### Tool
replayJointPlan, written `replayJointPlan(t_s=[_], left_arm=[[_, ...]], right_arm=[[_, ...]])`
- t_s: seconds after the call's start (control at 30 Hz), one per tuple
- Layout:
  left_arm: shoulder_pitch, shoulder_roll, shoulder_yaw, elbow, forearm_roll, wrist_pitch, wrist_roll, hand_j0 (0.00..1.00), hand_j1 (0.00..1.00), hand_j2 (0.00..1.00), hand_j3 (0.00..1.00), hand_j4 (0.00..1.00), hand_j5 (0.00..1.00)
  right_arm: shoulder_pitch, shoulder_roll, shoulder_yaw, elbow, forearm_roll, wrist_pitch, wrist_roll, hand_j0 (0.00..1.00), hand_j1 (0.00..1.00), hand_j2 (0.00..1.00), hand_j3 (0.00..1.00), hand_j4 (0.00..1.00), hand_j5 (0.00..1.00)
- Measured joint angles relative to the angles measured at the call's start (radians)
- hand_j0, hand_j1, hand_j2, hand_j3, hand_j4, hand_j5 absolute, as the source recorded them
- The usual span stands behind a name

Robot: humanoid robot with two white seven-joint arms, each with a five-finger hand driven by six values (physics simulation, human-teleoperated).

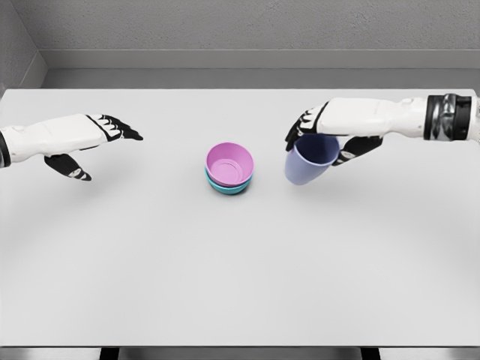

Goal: Stacking bowl and cup with both arms

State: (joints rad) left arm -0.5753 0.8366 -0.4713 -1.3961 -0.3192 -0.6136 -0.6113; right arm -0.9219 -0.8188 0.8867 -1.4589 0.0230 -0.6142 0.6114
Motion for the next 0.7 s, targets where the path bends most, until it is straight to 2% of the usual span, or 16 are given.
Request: replayJointPlan(t_s=[0.33,0.7], left_arm=[[0.014,0.001,-0.002,0.0,-0.001,0.0,0.0,1.0,1.0,1.0,1.0,1.0,1.0],[0.014,0.001,-0.002,0.0,-0.003,0.0,0.0,1.0,1.0,1.0,1.0,1.0,1.0]], right_arm=[[-0.052,0.027,0.014,0.0,-0.002,0.0,0.0,0.65,0.65,0.65,0.65,0.65,0.65],[-0.074,0.047,0.029,0.001,-0.005,0.0,0.0,0.65,0.65,0.65,0.65,0.65,0.65]])
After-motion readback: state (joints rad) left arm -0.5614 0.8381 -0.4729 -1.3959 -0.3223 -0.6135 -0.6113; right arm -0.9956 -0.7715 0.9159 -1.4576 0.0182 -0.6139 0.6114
